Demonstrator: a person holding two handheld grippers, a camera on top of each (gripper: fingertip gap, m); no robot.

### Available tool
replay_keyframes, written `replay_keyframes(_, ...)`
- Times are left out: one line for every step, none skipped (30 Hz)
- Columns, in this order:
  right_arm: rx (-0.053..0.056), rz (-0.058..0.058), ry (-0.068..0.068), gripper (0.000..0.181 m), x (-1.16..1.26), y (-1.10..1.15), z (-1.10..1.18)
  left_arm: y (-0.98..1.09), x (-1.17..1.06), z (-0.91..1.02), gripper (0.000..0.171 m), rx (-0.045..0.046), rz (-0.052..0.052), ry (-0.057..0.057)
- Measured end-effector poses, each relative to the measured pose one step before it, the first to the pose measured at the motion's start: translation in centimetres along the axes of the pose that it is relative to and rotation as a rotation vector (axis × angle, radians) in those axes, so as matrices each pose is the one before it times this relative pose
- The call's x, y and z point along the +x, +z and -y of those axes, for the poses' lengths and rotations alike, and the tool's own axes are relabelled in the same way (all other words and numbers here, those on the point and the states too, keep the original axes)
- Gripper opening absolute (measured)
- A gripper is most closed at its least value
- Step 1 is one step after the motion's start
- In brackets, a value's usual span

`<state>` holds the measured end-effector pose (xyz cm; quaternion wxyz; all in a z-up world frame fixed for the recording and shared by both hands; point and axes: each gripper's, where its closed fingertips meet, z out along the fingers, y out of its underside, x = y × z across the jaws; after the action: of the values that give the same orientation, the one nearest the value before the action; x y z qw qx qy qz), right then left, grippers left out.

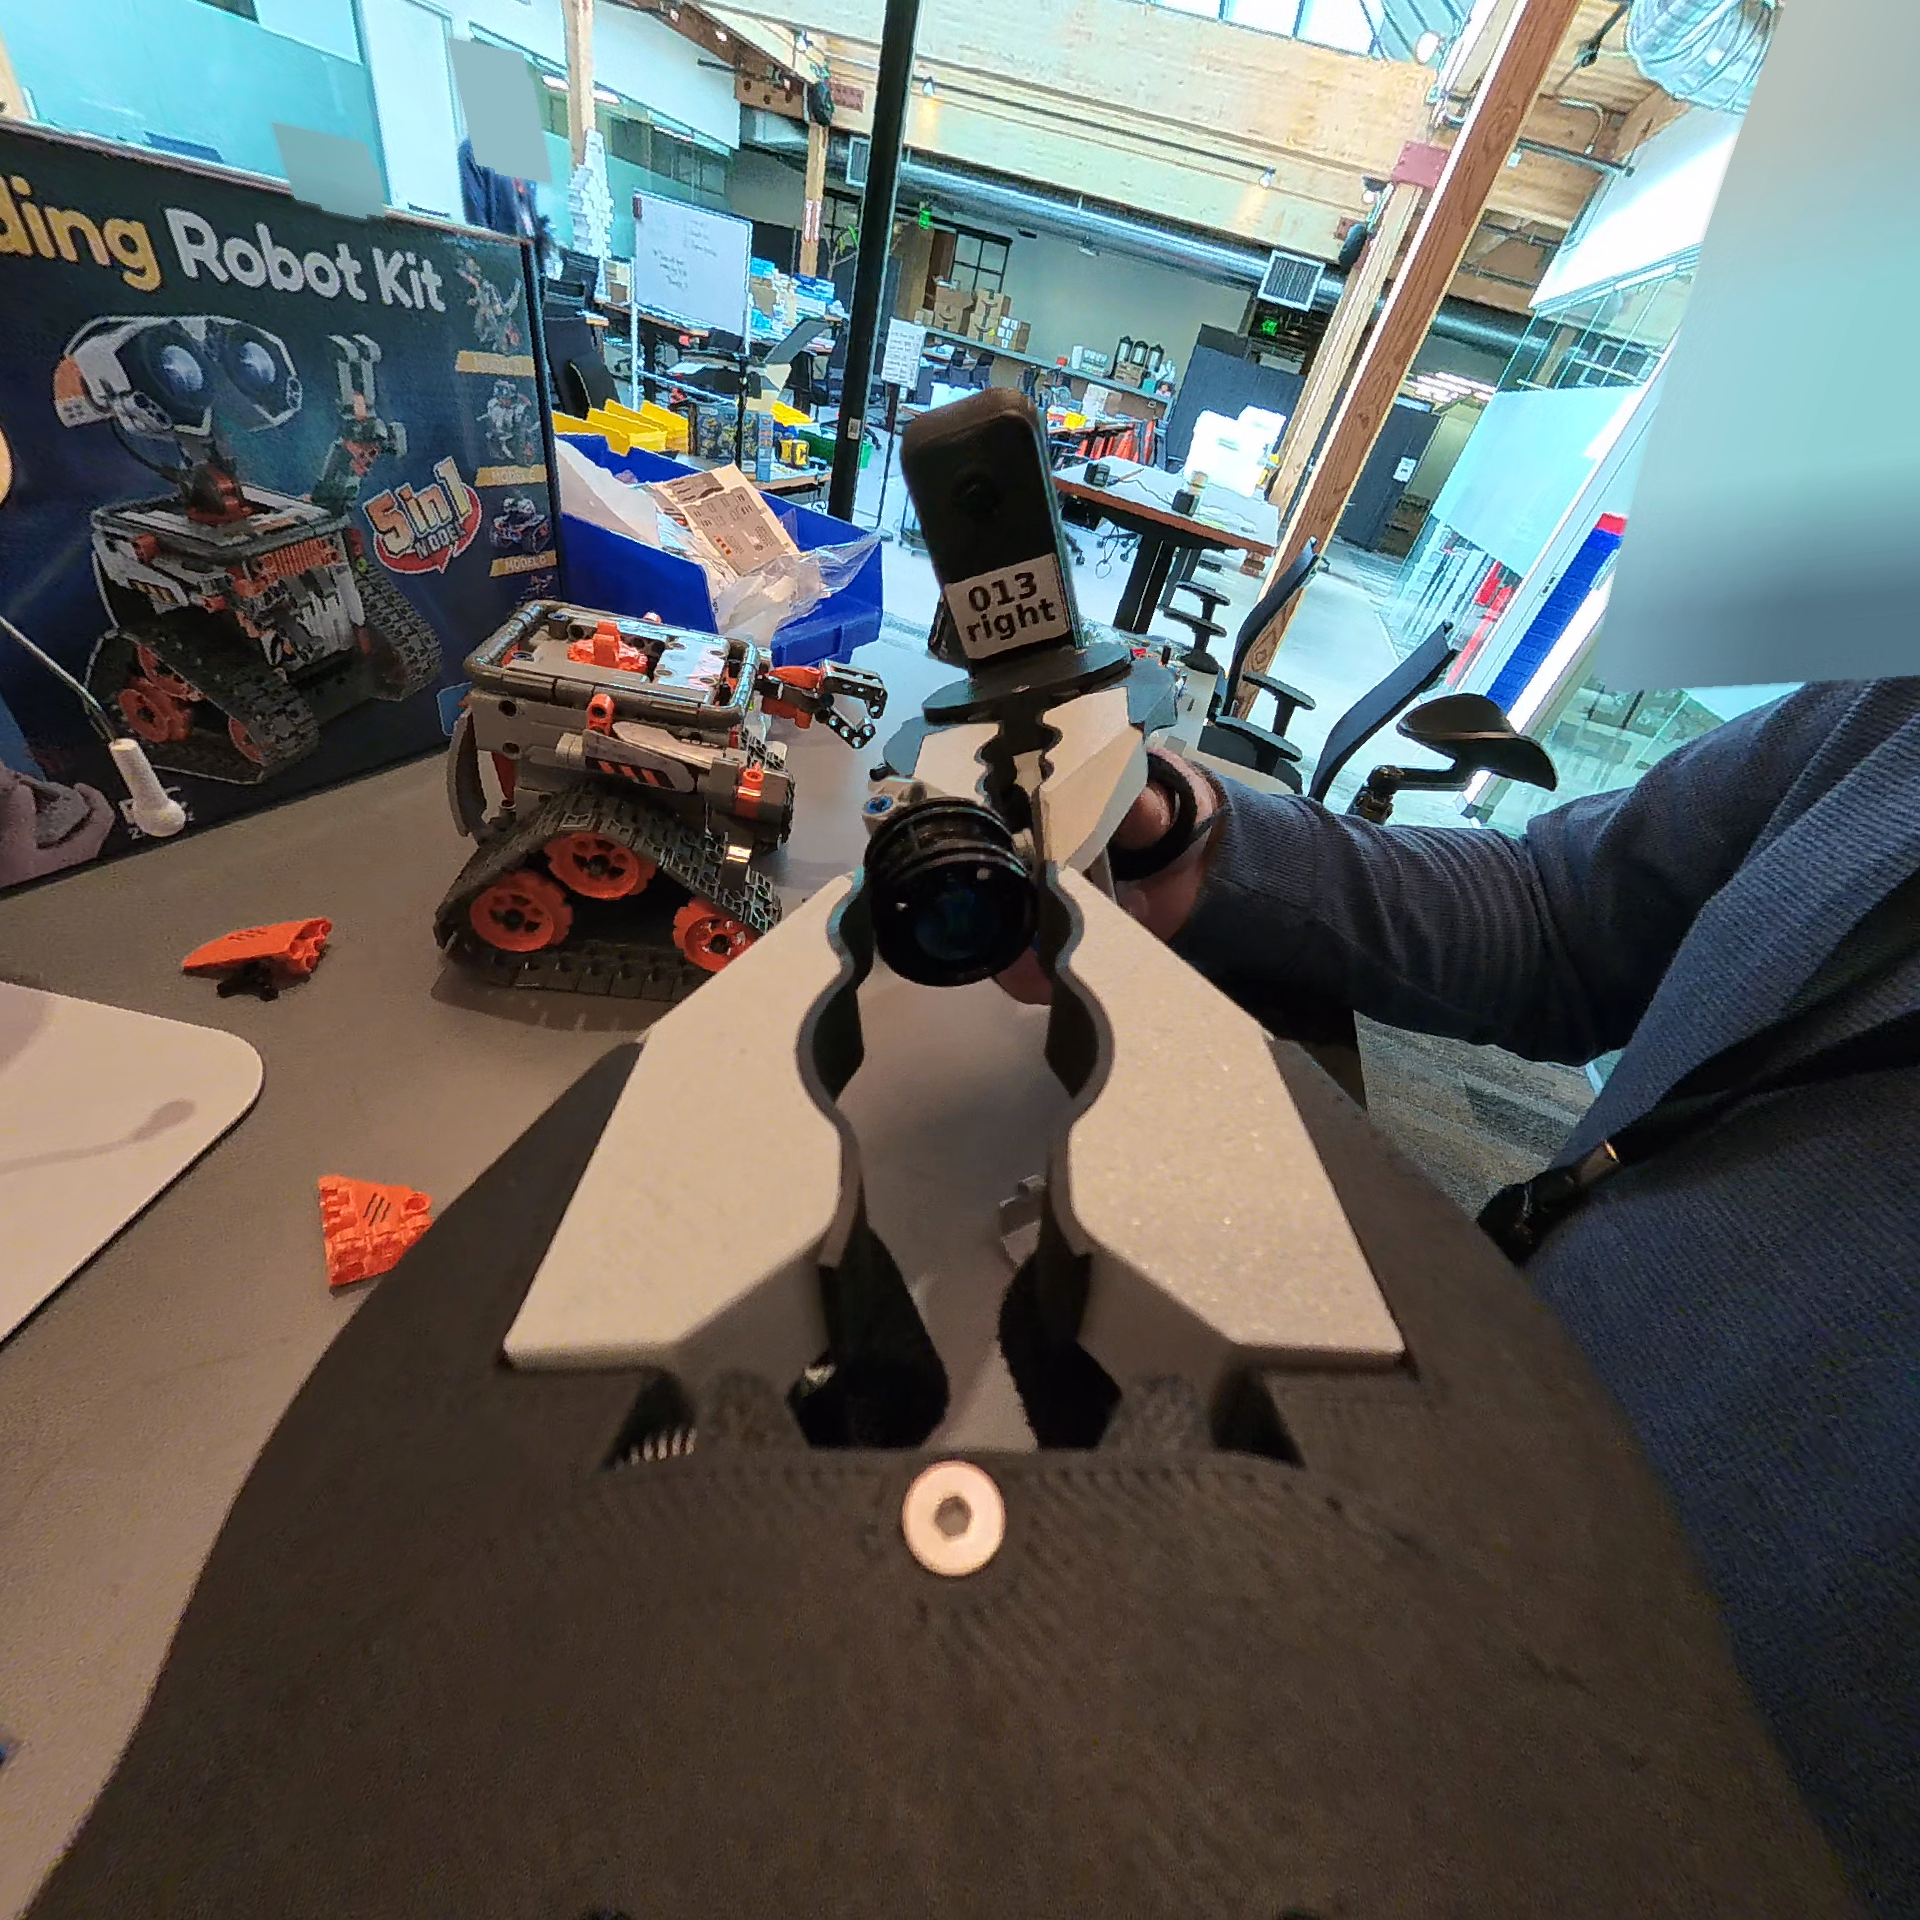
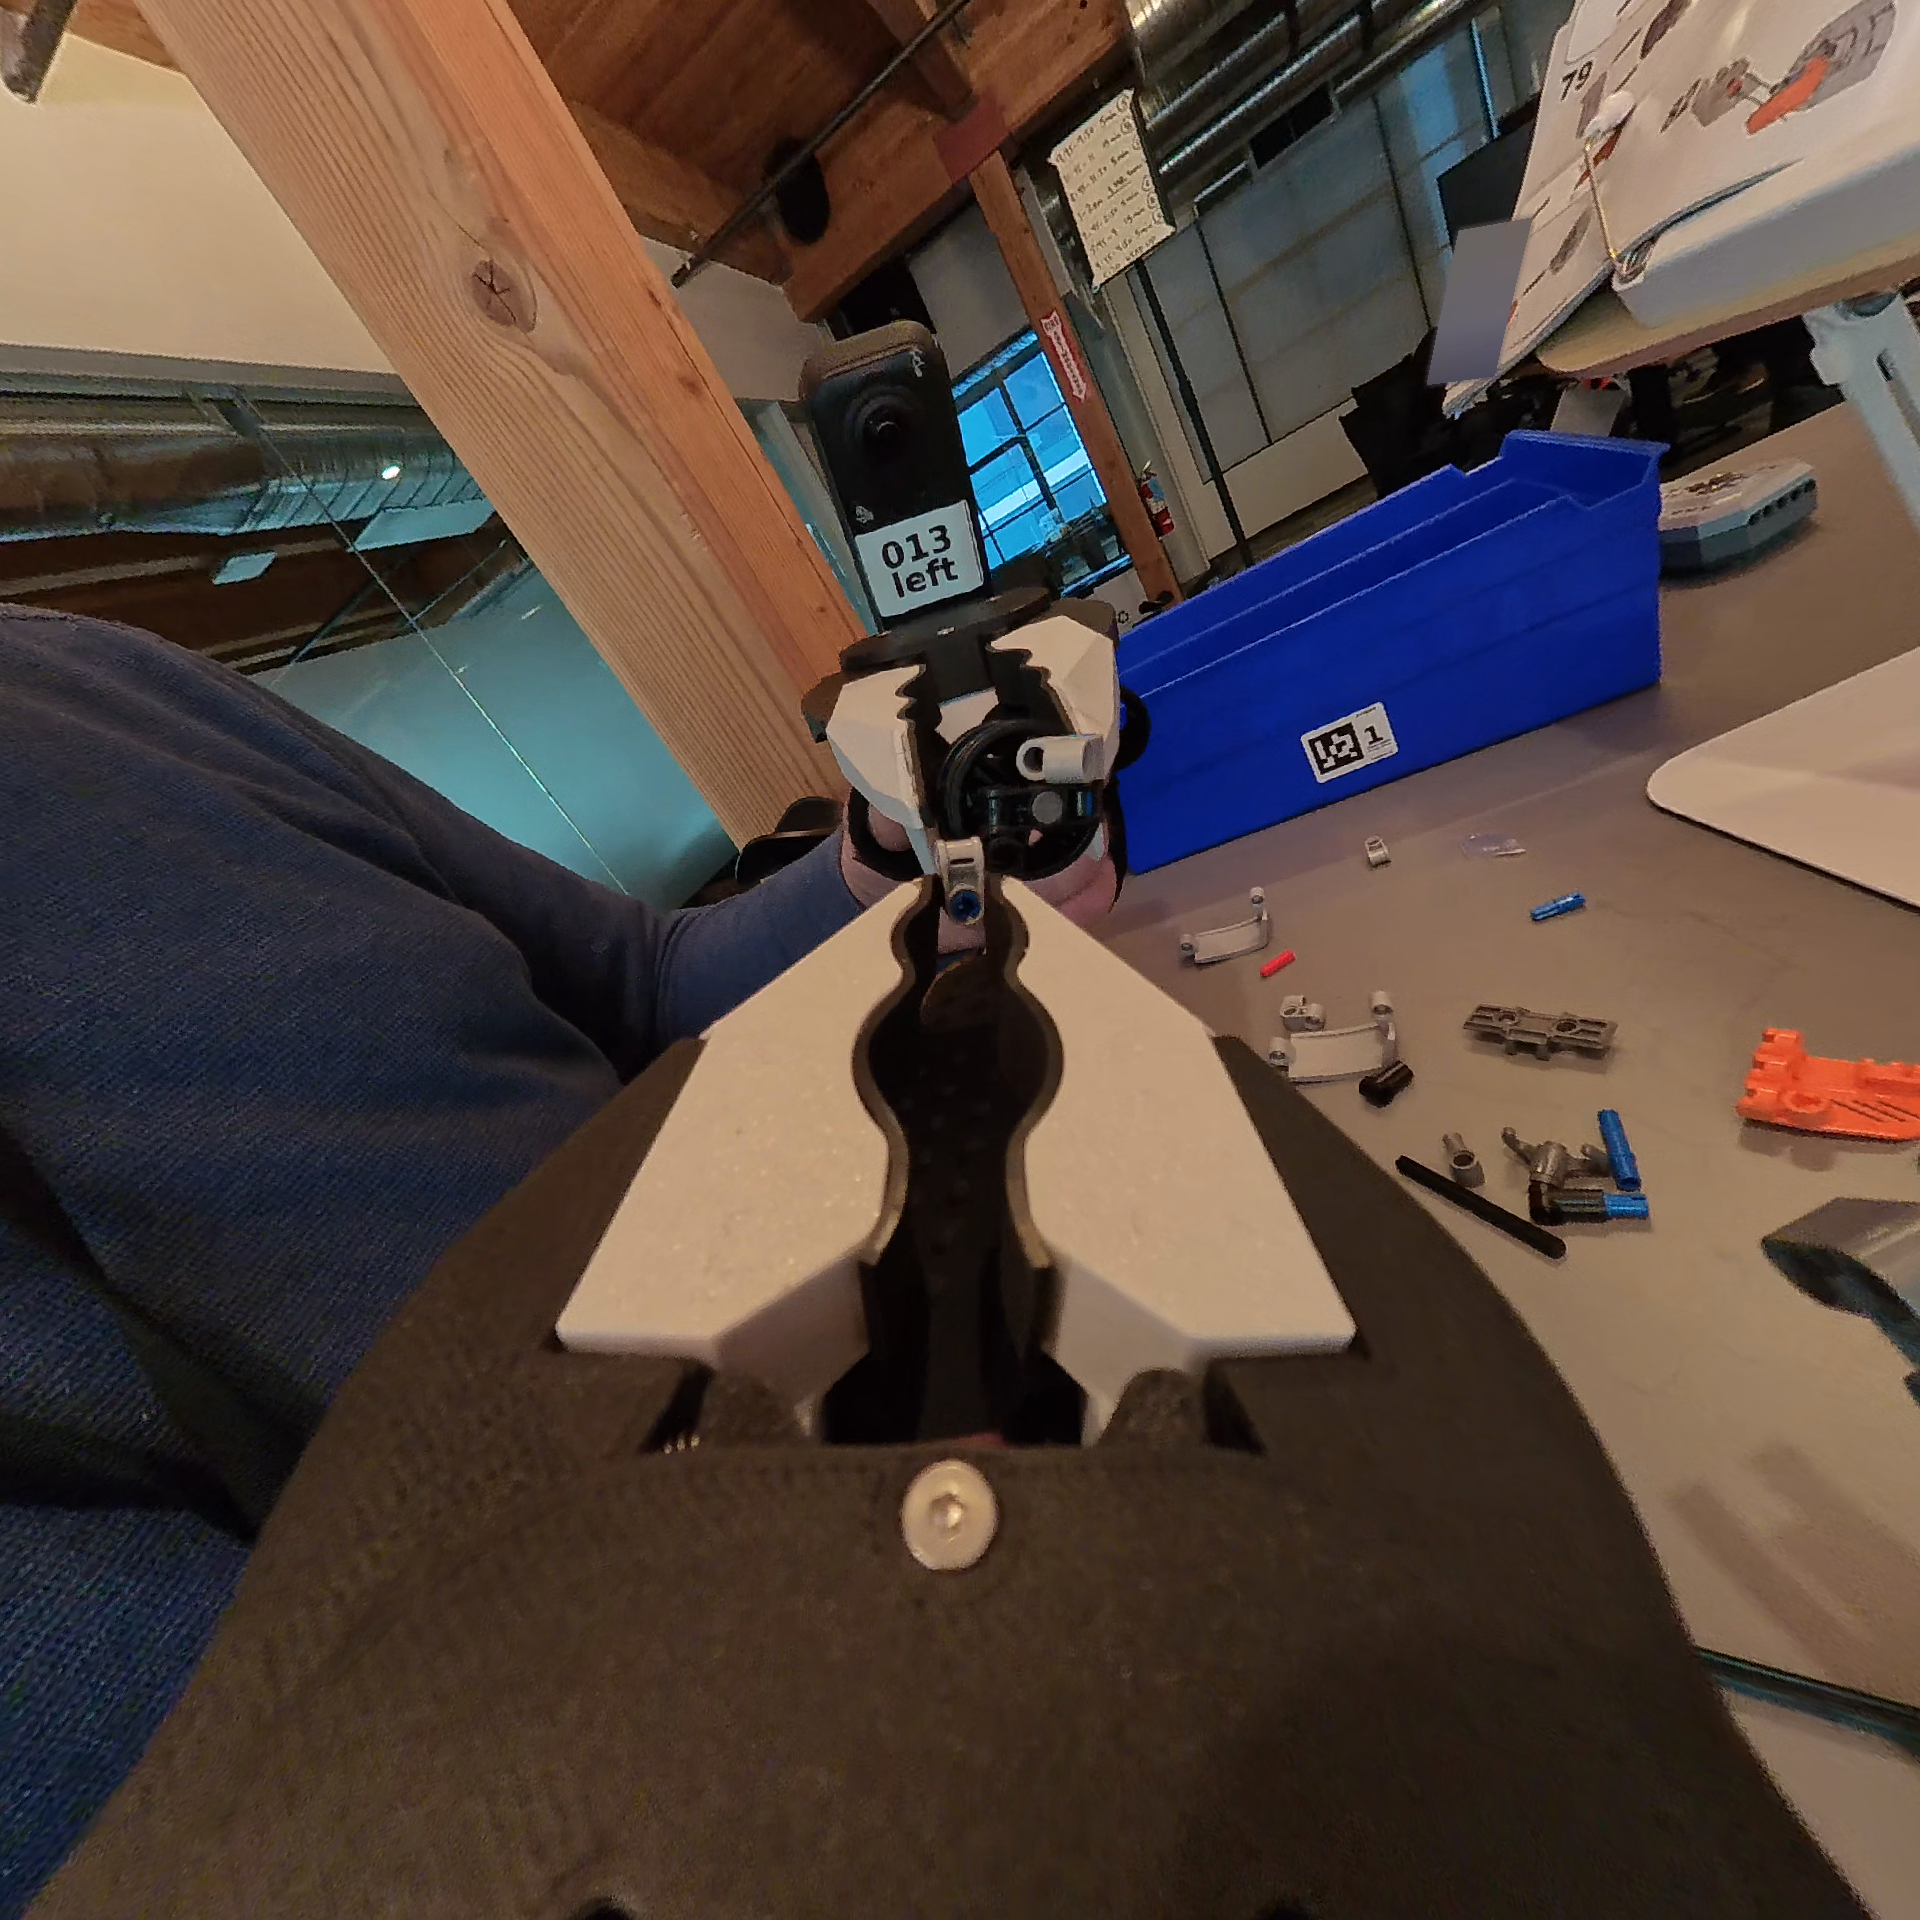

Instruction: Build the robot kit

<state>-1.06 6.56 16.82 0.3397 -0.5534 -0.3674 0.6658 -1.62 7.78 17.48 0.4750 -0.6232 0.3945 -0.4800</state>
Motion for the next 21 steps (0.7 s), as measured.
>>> replay_keyframes(0.001,0.0019,-0.0049,0.006,-0.068,-0.011,0.02,0.003,0.076,0.016,0.029,0.00381,-0.0044,0.0005)
replay_keyframes(0.0013,-0.0011,-0.0051,0.006,-0.039,0.013,0.015,-0.007,0.004,0.012,0.029,0.0016,-0.0005,-0.0005)
replay_keyframes(0.0004,-0.0023,-0.0043,0.006,0.006,0.011,-0.015,-0.014,-0.013,-0.002,0.029,0.0004,0.0001,-0.0007)
replay_keyframes(0.0012,0.0019,-0.0029,0.006,-0.028,0.01,-0.007,-0.008,0.031,0.008,0.029,0.00095,-0.0032,-0.0016)
replay_keyframes(0.0012,0.0053,-0.0022,0.006,-0.046,-0.005,-0.009,-0.017,0.055,-0.006,0.029,0.00028,-0.004,-0.0008)
replay_keyframes(0.0008,0.0021,-0.002,0.006,-0.016,-0.006,-0.011,-0.012,0.002,-0.051,0.029,-0.00263,0.0003,0.0018)
replay_keyframes(0.0031,0.0015,-0.0011,0.006,-0.019,0.012,0.03,-0.02,0.004,-0.003,0.029,-0.00021,0.0011,0.0026)
replay_keyframes(0.0023,0.0029,-0.002,0.005,-0.058,0.021,0.027,-0.028,0.058,0.056,0.029,0.00391,-0.0025,-0.0004)
replay_keyframes(-0.0004,0.0001,-0.0055,0.005,-0.027,0.018,-0.008,-0.047,0.028,0.055,0.029,0.00373,-0.001,-0.001)
replay_keyframes(-0.0016,-0.0047,-0.008,0.006,0.036,0.014,-0.004,-0.039,-0.059,-0.021,0.029,0.00012,0.0038,0.0003)
replay_keyframes(-0.0002,-0.0053,-0.007,0.006,0.054,-0.009,0.02,-0.041,-0.054,0.013,0.03,0.0026,0.0033,0.0)
replay_keyframes(-0.0009,-0.0025,-0.0049,0.005,0.04,-0.021,-0.002,-0.068,0.003,0.053,0.03,0.00536,-0.0014,-0.0018)
replay_keyframes(-0.001,-0.0074,-0.0073,0.005,0.084,-0.027,-0.012,-0.047,-0.046,0.046,0.032,0.00375,0.0019,-0.0028)
replay_keyframes(-0.0017,-0.0097,-0.0089,0.005,0.107,-0.02,-0.022,-0.038,-0.096,-0.019,0.032,0.00006,0.0057,0.0004)
replay_keyframes(-0.0042,-0.0082,-0.0074,0.005,0.088,-0.009,-0.053,-0.053,-0.056,-0.014,0.032,0.00022,0.0041,0.0019)
replay_keyframes(-0.005,-0.0094,-0.0104,0.005,0.096,-0.002,-0.068,-0.05,-0.079,-0.013,0.032,-0.00021,0.0041,0.0012)
replay_keyframes(-0.0053,-0.0084,-0.0101,0.005,0.069,0.017,-0.068,-0.028,-0.089,-0.048,0.032,-0.00271,0.0052,0.0016)
replay_keyframes(-0.0076,-0.0059,-0.0093,0.005,0.036,0.029,-0.088,-0.033,-0.071,-0.058,0.033,-0.00343,0.0037,0.0021)
replay_keyframes(-0.0042,-0.0069,-0.0093,0.005,0.052,0.032,-0.046,-0.041,-0.012,-0.004,0.033,-0.00005,0.0005,0.0007)
replay_keyframes(-0.0009,-0.0046,-0.0051,0.005,0.035,0.011,0.013,-0.052,-0.04,0.01,0.033,0.00082,0.0017,0.0001)
replay_keyframes(-0.0008,-0.002,-0.0025,0.005,0.026,0.007,0.012,-0.041,-0.07,-0.013,0.033,-0.00161,0.0039,0.0014)
